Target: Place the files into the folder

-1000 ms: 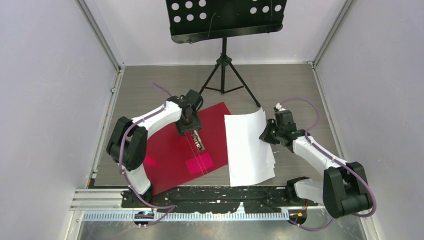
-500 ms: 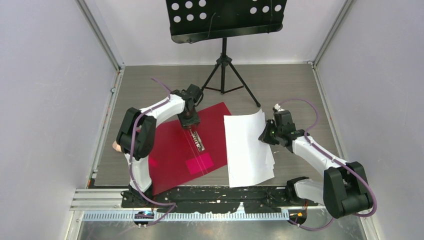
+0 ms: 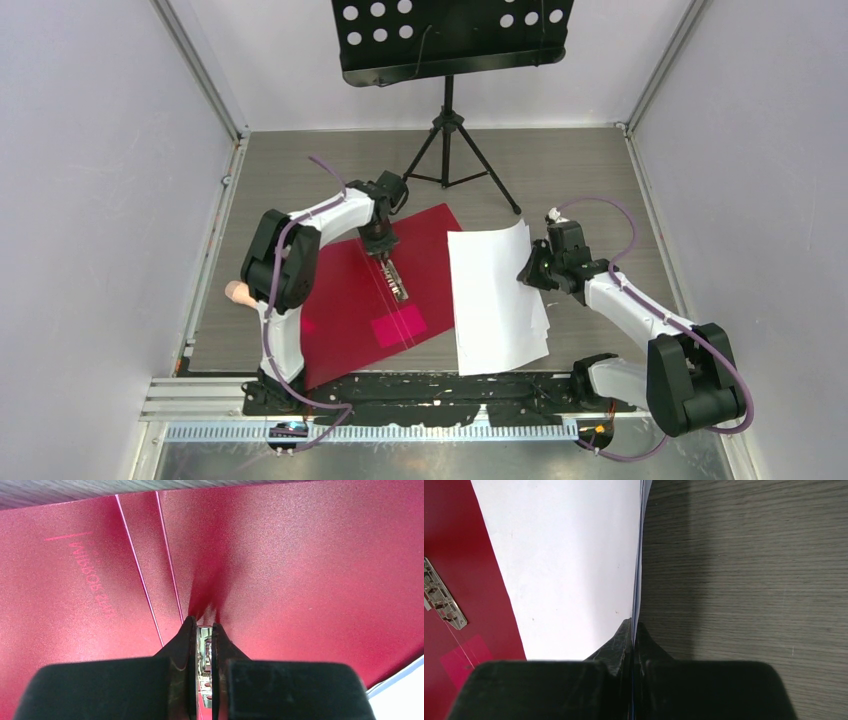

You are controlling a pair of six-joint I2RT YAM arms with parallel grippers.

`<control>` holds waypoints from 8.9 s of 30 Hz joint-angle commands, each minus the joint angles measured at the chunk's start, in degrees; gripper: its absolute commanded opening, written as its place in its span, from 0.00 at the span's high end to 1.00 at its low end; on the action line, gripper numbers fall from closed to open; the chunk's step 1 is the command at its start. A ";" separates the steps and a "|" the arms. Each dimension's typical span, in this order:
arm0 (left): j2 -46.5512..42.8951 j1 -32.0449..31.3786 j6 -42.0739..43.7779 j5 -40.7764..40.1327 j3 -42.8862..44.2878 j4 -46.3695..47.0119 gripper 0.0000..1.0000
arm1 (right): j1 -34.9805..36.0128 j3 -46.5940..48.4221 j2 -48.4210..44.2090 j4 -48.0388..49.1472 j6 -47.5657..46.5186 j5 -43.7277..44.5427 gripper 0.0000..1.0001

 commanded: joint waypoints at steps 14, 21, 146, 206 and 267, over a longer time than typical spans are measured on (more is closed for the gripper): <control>-2.41 -9.51 6.03 9.57 -6.44 4.42 1.00 | 0.83 2.74 -4.06 -1.36 1.09 -6.11 0.95; -3.30 -13.15 3.65 12.61 -9.33 6.64 1.00 | 0.78 3.33 -4.77 -1.46 4.62 -8.15 0.95; -1.45 -14.42 9.75 12.55 -4.74 4.62 1.00 | 19.77 -0.72 0.13 6.30 -3.59 9.83 0.95; -2.48 -14.51 10.28 11.76 -3.90 3.03 1.00 | 16.83 1.77 5.89 -3.41 2.47 -1.08 0.38; 0.27 -14.69 13.26 12.86 2.67 0.02 1.00 | 15.96 11.44 15.61 -1.96 4.45 22.70 0.00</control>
